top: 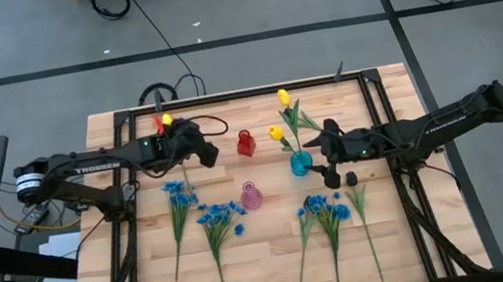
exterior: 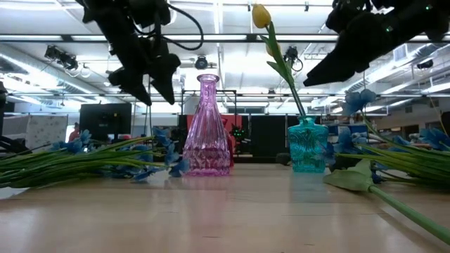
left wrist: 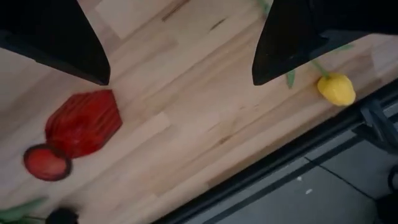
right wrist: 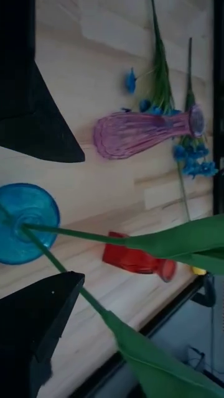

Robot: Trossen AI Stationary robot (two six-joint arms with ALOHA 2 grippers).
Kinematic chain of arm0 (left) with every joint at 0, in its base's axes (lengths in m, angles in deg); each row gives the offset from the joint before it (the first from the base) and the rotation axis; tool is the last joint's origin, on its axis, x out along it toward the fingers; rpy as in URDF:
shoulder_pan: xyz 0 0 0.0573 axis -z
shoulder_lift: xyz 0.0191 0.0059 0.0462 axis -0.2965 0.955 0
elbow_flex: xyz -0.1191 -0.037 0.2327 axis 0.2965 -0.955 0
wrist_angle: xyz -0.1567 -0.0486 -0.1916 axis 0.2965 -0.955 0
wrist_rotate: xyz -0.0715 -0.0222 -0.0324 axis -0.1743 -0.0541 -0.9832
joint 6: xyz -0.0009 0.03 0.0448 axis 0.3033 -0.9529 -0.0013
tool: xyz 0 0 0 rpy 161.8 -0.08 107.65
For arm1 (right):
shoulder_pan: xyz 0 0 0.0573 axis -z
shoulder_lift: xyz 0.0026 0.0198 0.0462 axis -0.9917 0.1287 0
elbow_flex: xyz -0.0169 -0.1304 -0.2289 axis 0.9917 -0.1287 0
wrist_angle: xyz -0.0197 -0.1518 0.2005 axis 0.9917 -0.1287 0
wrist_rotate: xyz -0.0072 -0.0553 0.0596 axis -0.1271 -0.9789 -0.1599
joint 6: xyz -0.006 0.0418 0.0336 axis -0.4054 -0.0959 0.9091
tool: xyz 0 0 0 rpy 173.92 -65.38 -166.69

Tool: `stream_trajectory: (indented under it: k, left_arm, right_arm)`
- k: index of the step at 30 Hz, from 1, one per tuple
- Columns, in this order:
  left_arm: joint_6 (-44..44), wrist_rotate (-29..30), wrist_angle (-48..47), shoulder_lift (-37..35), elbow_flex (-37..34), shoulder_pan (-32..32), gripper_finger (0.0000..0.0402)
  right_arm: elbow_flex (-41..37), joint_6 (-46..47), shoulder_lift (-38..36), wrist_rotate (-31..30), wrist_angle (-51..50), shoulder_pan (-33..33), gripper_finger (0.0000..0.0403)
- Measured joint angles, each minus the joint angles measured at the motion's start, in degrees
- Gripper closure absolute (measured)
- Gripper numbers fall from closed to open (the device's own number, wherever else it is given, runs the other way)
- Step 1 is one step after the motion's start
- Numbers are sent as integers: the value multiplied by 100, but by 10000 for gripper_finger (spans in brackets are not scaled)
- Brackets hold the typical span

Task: Sort flowers into vase by color
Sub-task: Put the yellow flower into the blue vase

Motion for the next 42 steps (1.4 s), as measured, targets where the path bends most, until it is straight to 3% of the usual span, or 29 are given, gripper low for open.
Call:
stream_trajectory:
  k: [6, 12, 19, 25, 42]
  left_arm:
    - [983, 76, -495, 151, -54, 173, 2]
    - [1434, 339, 358, 310, -802, 133, 2]
    - [1920, 267, 641, 309, -1040, -746, 2]
    - [1642, -551, 924, 605, -1027, -1590, 7]
    - [1616, -869, 740, 1464, -1029, -2677, 9]
  right_arm:
    - [0, 18, 66, 196, 90, -4, 90]
    - [-4, -361, 513, 412, 374, 46, 90]
    - [-4, -761, 602, 656, 833, 262, 90]
    - [-4, -878, 535, 656, 856, 330, 90]
    - [-374, -767, 615, 934, 1342, 313, 90]
